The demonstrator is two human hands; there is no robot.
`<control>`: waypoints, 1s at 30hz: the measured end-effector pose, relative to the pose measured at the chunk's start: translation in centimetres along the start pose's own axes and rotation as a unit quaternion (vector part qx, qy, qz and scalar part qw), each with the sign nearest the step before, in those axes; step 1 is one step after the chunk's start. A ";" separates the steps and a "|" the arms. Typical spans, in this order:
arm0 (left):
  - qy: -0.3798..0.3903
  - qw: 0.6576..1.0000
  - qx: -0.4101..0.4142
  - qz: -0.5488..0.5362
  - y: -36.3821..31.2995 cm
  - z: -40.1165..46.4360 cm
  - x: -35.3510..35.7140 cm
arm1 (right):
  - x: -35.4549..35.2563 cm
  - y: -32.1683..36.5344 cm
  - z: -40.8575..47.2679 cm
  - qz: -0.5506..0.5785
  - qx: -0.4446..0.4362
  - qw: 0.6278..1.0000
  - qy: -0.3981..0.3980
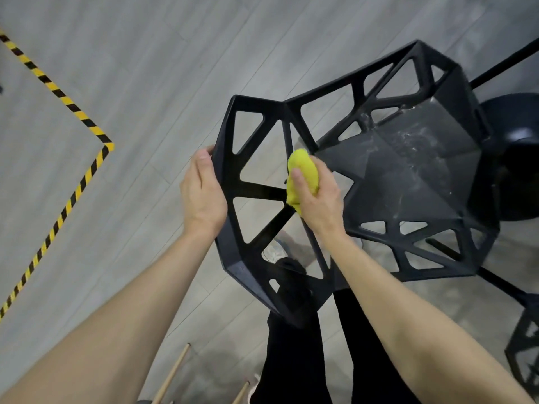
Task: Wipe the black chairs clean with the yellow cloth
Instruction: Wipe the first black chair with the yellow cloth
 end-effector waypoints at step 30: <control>0.004 1.000 -0.019 -0.020 -0.3 -0.3 0.2 | 1.6 8.8 7.1 0.052 -0.071 0.991 -0.099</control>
Point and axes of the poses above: each hand's wrist, its own z-axis towards the middle knuckle, its own x-axis out of the palm, y = z × x, the point moved 2 cm from there along z, towards the middle knuckle, and after that the axes turned 11 degrees about -z, right-handed, at the moved point
